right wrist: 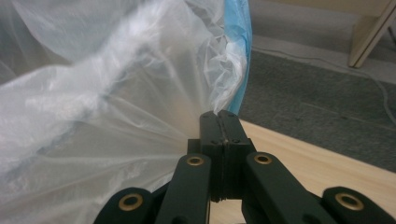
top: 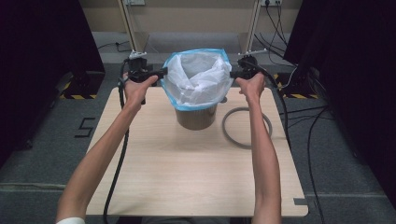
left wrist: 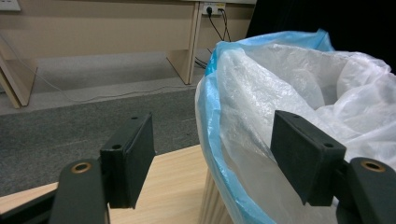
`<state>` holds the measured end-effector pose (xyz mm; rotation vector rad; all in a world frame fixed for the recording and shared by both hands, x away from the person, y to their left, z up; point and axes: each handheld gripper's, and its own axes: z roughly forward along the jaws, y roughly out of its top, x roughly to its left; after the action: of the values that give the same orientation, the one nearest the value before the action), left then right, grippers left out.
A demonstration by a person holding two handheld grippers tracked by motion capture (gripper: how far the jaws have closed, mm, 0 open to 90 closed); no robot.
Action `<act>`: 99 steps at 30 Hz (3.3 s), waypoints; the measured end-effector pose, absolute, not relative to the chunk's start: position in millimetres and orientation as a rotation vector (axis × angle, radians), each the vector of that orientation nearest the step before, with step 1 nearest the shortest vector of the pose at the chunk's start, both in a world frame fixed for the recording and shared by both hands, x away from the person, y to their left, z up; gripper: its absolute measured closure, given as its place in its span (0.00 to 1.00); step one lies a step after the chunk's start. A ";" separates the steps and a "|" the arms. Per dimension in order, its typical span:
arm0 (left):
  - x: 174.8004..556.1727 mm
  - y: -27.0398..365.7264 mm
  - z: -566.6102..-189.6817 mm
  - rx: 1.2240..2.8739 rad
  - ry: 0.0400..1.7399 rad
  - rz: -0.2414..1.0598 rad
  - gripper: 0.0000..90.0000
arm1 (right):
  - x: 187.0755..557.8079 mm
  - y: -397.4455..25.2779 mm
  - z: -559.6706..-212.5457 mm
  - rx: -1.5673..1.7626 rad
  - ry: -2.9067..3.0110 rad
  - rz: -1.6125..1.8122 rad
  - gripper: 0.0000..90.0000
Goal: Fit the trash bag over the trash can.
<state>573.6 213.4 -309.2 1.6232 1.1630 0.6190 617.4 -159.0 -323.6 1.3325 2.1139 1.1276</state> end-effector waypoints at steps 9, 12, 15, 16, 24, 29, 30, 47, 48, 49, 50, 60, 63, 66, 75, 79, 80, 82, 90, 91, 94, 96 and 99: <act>571.1 215.5 -308.6 1.612 1.157 0.612 0.34 | 617.7 -159.4 -352.5 1.338 2.175 1.100 0.86; 559.5 221.7 -303.4 1.579 1.123 0.594 0.33 | 609.7 -166.0 -328.9 1.342 2.082 1.139 0.70; 551.3 224.8 -302.7 1.585 1.117 0.591 0.32 | 601.3 -167.5 -307.1 1.323 2.036 1.207 0.64; 548.7 224.9 -303.7 1.591 1.114 0.578 0.31 | 598.5 -165.9 -300.9 1.313 2.033 1.230 0.63; 533.4 230.0 -323.4 1.612 1.122 0.441 0.27 | 587.2 -148.7 -285.0 1.242 2.041 1.220 0.59; 532.7 228.4 -328.3 1.664 1.095 0.424 0.33 | 588.0 -149.2 -283.4 1.245 2.040 1.231 0.59; 532.8 227.5 -328.9 1.670 1.092 0.423 0.35 | 588.1 -149.1 -283.5 1.244 2.039 1.230 0.59; 549.6 219.9 -348.6 1.806 1.053 0.594 0.95 | 584.3 -152.0 -282.7 1.234 2.040 1.228 0.59; 553.0 222.6 -350.4 1.800 1.072 0.590 0.98 | 584.1 -152.9 -282.1 1.231 2.036 1.233 0.59; 557.6 225.9 -352.8 1.799 1.088 0.592 0.99 | 583.7 -153.3 -281.6 1.235 2.033 1.236 0.58; 561.9 228.4 -355.3 1.799 1.105 0.600 0.99 | 583.4 -154.0 -281.1 1.236 2.032 1.236 0.58; 580.1 226.7 -372.9 1.852 1.154 0.619 0.94 | 584.2 -152.8 -281.3 1.233 2.039 1.243 0.56; 576.8 228.9 -360.8 1.808 1.177 0.606 0.73 | 584.6 -152.6 -280.7 1.237 2.040 1.246 0.56; 570.7 232.7 -343.5 1.765 1.214 0.602 0.51 | 585.6 -153.5 -278.1 1.228 2.035 1.260 0.55; 545.6 220.1 -309.4 1.668 1.131 0.576 0.36 | 590.5 -141.6 -279.8 1.214 2.036 1.278 0.54; 541.7 208.3 -305.3 1.673 1.099 0.604 0.35 | 587.4 -135.1 -283.7 1.177 2.067 1.206 0.54; 543.2 208.2 -305.1 1.673 1.095 0.604 0.34 | 585.9 -134.0 -284.6 1.172 2.078 1.197 0.54; 546.8 209.5 -305.9 1.658 1.113 0.580 0.34 | 582.3 -131.6 -286.4 1.157 2.101 1.181 0.54; 558.7 209.3 -307.6 1.632 1.151 0.611 0.35 | 566.9 -121.3 -286.8 1.115 2.157 1.146 0.53; 560.8 208.3 -307.6 1.634 1.157 0.617 0.35 | 565.4 -119.8 -286.1 1.110 2.160 1.137 0.52; 568.6 204.0 -306.1 1.644 1.169 0.663 0.36 | 558.4 -111.5 -283.5 1.089 2.179 1.092 0.47; 574.7 201.7 -306.0 1.653 1.175 0.701 0.36 | 554.1 -107.8 -280.3 1.059 2.193 1.054 0.46; 582.1 204.1 -307.0 1.615 1.211 0.682 0.35 | 552.7 -107.2 -275.3 1.055 2.190 1.081 0.46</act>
<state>582.1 204.1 -307.0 1.6149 1.2108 0.6815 552.7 -107.2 -275.3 1.0550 2.1902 1.0813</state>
